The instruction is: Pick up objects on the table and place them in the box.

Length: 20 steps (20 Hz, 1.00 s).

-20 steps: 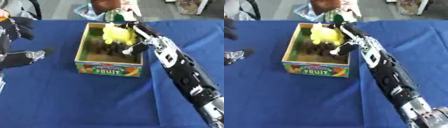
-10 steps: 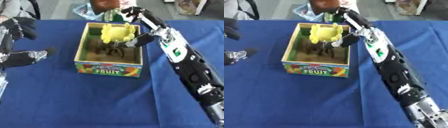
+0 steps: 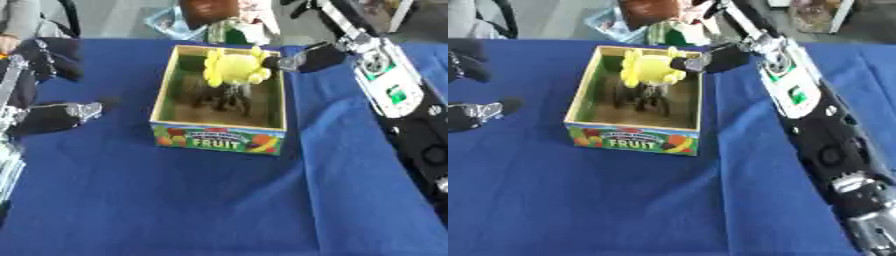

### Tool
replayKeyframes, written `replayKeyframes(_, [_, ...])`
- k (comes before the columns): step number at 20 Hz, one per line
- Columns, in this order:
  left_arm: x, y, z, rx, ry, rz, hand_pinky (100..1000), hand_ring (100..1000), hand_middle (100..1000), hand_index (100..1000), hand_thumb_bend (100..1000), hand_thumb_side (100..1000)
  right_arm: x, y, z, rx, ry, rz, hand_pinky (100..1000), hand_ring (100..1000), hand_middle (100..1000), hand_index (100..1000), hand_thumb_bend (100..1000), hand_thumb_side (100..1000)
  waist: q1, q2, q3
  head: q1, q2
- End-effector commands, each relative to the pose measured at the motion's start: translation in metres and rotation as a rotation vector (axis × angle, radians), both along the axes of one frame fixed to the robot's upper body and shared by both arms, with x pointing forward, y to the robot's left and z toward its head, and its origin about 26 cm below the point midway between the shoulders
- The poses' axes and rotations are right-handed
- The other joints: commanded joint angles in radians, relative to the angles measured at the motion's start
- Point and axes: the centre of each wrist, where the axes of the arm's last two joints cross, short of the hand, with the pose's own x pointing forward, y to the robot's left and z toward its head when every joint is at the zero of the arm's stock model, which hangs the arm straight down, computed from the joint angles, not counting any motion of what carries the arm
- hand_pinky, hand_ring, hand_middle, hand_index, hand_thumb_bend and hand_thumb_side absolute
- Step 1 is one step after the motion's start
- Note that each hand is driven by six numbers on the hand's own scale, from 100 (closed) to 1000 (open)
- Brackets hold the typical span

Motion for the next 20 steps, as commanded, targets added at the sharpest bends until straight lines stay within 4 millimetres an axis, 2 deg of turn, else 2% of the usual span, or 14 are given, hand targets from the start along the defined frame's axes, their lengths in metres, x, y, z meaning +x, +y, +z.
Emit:
replayKeyframes(1, [-0.001, 0.007, 0.007, 0.009, -0.026, 0.028, 583, 552, 580, 730, 810, 144, -0.014, -0.025, 0.023, 0.07, -0.051, -0.016, 628, 774, 778, 873, 638, 305, -0.001, -0.014, -0.009, 0.018, -0.009])
replayKeyframes(4, [-0.001, 0.008, 0.005, 0.002, -0.022, 0.034, 592, 555, 581, 731, 810, 144, -0.024, -0.048, 0.017, 0.117, -0.018, -0.051, 616, 770, 770, 862, 572, 237, -0.003, -0.012, -0.025, 0.03, -0.01])
replayKeyframes(11, [-0.002, 0.008, 0.0, -0.015, -0.018, 0.036, 596, 553, 580, 731, 810, 147, -0.05, -0.091, -0.004, 0.236, 0.056, -0.124, 600, 759, 757, 851, 534, 212, -0.002, -0.006, -0.051, 0.054, -0.014])
replayKeyframes(20, [-0.002, 0.009, -0.008, -0.036, 0.001, 0.045, 574, 540, 574, 730, 810, 147, -0.068, -0.12, -0.038, 0.315, 0.139, -0.219, 586, 748, 744, 840, 515, 208, 0.001, -0.007, -0.073, 0.063, -0.015])
